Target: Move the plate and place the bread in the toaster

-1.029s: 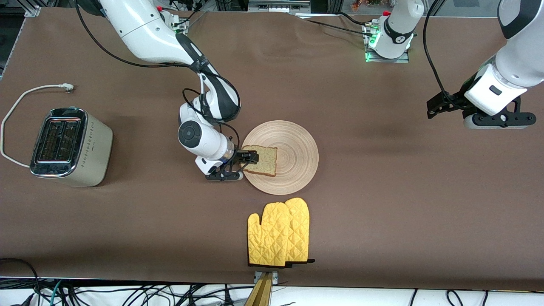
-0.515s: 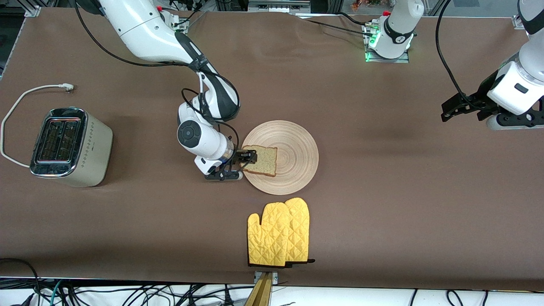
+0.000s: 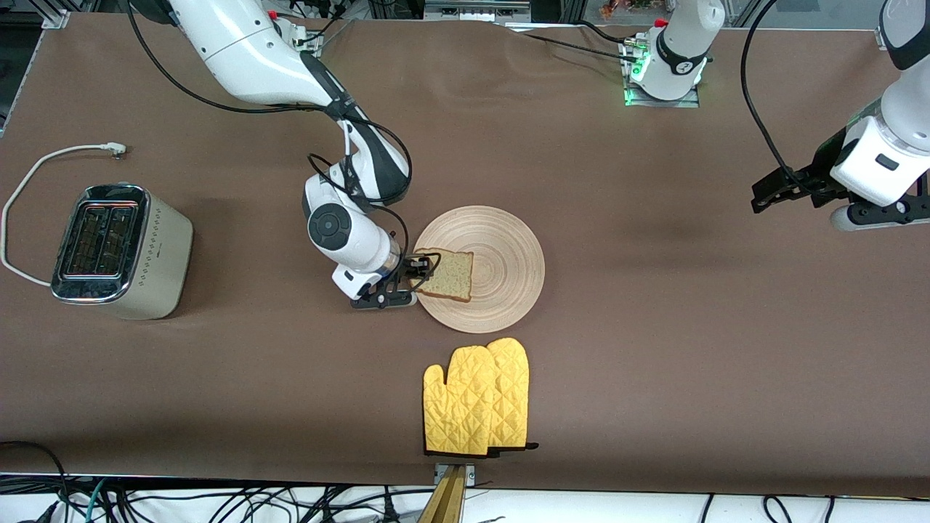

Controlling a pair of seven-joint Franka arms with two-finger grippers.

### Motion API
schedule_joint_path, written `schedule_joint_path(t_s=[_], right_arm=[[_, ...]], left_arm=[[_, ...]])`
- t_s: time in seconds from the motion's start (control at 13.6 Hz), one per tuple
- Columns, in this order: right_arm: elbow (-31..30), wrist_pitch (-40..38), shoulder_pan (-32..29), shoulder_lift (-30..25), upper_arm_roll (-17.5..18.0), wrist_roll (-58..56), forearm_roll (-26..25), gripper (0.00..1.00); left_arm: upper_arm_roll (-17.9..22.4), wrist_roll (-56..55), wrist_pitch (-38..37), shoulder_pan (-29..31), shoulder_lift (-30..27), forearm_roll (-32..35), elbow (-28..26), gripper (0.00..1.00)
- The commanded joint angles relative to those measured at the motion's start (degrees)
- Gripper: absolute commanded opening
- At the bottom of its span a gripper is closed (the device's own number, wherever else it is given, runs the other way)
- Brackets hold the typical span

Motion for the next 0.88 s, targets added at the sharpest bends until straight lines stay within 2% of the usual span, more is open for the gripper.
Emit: schedule_joint_path(t_s=[0.0, 0.29, 0.66, 0.81], right_arm=[[-0.1, -1.5, 0.3, -0.9, -0.4, 0.3, -1.1, 0.7], [-0.1, -1.5, 0.4, -0.9, -0.5, 0.3, -1.1, 0.69], [-0.1, -1.5, 0.6, -0.9, -0.4, 0.3, -1.2, 0.53], [0.0, -1.5, 0.6, -0.9, -0.4, 0.3, -1.2, 0.42]], left_arm=[[-0.7, -1.2, -0.4, 0.2, 0.3, -0.5, 1.4, 1.0], [-0.5, -1.3, -0.3, 0.2, 0.4, -0.5, 1.8, 1.0], [-0.7, -1.4, -0.4, 0.2, 0.5, -0.5, 1.8, 1.0], [-0.7, -1.4, -0.4, -0.3, 0.5, -0.5, 1.8, 1.0]])
